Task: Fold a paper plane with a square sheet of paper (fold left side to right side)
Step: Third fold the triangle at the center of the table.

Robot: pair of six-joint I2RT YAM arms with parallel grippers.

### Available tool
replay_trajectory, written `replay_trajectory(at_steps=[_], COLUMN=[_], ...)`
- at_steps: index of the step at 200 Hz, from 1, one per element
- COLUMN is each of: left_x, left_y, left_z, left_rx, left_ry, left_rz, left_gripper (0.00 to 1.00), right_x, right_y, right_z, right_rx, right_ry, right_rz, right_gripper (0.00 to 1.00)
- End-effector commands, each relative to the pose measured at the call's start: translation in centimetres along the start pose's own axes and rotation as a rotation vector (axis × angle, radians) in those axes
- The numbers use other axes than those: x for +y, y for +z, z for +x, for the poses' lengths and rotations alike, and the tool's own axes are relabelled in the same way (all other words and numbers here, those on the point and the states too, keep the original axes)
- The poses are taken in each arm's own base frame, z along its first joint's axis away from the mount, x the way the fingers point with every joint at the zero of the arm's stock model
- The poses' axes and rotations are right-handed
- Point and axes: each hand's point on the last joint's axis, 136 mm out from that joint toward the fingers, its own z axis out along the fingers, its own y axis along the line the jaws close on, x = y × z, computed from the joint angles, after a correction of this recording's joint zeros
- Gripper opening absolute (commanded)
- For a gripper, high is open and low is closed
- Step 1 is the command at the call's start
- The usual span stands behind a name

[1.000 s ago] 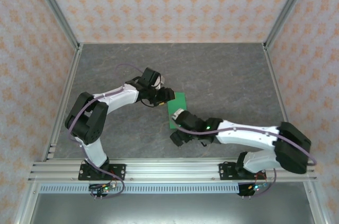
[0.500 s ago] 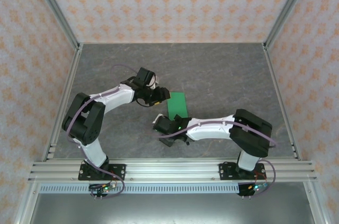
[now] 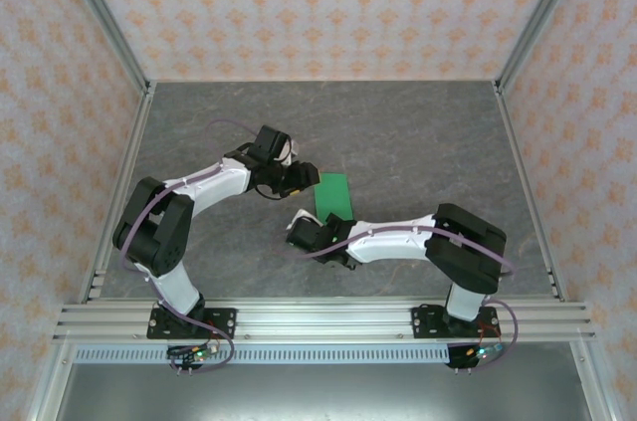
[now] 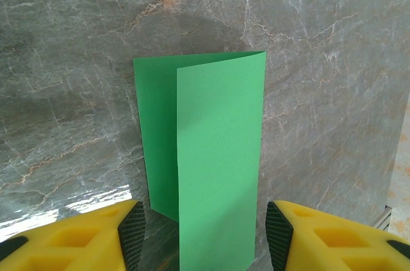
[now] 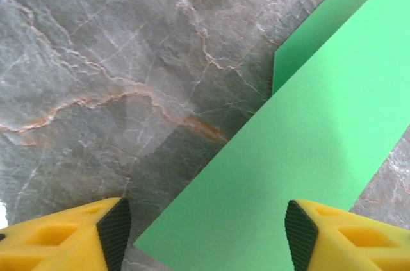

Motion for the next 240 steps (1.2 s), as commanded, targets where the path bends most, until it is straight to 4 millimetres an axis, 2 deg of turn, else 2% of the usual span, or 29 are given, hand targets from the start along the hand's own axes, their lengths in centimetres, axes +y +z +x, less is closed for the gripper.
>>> replay_trajectory(at_steps=[1,24,87,126,159,186,211,216,240], left_x=[0.2,0.1,-1.0,-2.5,-4.5,-5.9,-6.5,-5.7,-4.9], left_y=[-0.8,-0.9,-1.6,-1.7,-0.8,0.8,2.9,4.1,6.0], left_z=[0.4,0.4,0.0,-0.3,-0.1,0.1,0.0,0.2,0.2], left_rx=[0.002,0.002,0.006,0.019,0.055,0.096,0.14,0.166,0.201], left_ry=[0.007,0.014,0.068,0.097,0.144,0.181,0.192,0.178,0.19], left_rz=[0.001,0.004,0.015,0.061,0.103,0.109,0.108,0.089,0.063], left_gripper=[0.55,0.55,0.55,0.55,0.52,0.46,0.42,0.41,0.4], right_x=[-1.3,-1.6,-1.2,-0.8,-0.6,-0.7,-0.8,-0.8,-0.6], right_y=[-0.5,-0.5,-1.1,-1.4,-1.4,-1.6,-1.5,-1.5,-1.5], right_z=[-1.3,-1.1,-0.9,-1.1,-1.1,-1.2,-1.1,-1.1,-1.1], right_rx=[-0.032,-0.029,-0.038,-0.041,-0.037,-0.042,-0.043,-0.041,-0.043], right_ry=[0.021,0.018,0.014,0.036,0.078,0.111,0.14,0.144,0.17], right_rz=[0.059,0.064,0.0,-0.063,-0.122,-0.154,-0.182,-0.186,-0.224], right_gripper=[0.65,0.57,0.15,0.0,0.0,0.0,0.0,0.0,0.0])
